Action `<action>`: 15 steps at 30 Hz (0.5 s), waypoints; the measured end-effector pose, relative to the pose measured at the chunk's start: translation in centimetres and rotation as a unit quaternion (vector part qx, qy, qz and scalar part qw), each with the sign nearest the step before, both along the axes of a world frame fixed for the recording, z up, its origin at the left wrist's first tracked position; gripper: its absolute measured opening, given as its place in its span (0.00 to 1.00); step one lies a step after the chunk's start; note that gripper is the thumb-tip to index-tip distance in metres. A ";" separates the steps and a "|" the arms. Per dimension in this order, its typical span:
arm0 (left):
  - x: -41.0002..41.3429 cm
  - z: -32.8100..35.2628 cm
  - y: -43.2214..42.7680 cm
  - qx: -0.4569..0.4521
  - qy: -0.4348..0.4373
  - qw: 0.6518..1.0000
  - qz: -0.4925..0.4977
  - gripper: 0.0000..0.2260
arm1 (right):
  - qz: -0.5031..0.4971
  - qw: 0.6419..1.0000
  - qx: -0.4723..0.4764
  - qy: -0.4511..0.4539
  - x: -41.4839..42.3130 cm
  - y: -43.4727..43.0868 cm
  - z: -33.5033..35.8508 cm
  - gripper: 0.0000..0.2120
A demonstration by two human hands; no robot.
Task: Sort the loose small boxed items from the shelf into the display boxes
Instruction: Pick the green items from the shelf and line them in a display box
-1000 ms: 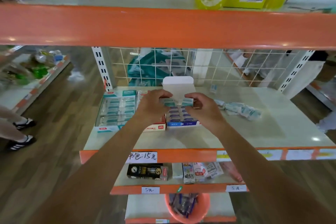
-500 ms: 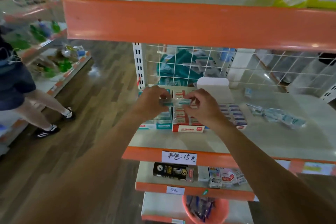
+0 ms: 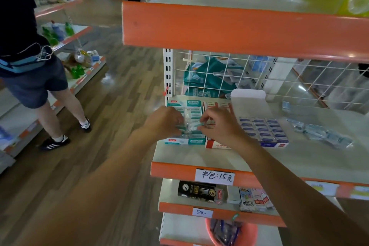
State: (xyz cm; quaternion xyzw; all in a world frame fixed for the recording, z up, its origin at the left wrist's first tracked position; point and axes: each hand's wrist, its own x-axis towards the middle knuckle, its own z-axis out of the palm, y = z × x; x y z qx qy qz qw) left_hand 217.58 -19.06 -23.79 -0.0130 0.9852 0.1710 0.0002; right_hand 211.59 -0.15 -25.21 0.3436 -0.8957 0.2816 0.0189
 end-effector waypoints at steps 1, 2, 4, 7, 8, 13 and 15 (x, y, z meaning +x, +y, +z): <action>0.0 -0.2 -0.2 0.001 -0.003 1.000 0.001 0.13 | 0.002 1.000 0.008 0.008 0.1 -0.1 0.0 0.07; 0.0 -0.5 -0.3 0.002 -0.005 1.000 0.002 0.12 | 0.003 1.000 0.014 0.011 0.1 -0.3 0.1 0.07; -0.2 -0.9 -0.5 0.000 -0.009 1.000 -0.005 0.11 | 0.002 1.000 0.025 0.012 0.2 -0.5 0.1 0.08; -0.2 -1.4 -0.7 0.001 -0.005 1.000 -0.013 0.11 | -0.009 0.999 0.043 0.014 0.1 -0.7 -0.3 0.09; -0.2 -1.6 -0.8 0.002 -0.002 1.000 -0.018 0.11 | -0.012 0.999 0.047 0.012 -0.1 -0.8 -0.5 0.09; -0.1 -2.3 -1.0 0.012 0.013 1.000 -0.023 0.10 | -0.009 0.996 0.092 0.002 -0.5 -0.9 -1.1 0.09; -0.1 -2.4 -1.1 0.011 0.021 1.000 -0.018 0.10 | -0.005 0.994 0.113 0.011 -0.6 -1.2 -0.9 0.07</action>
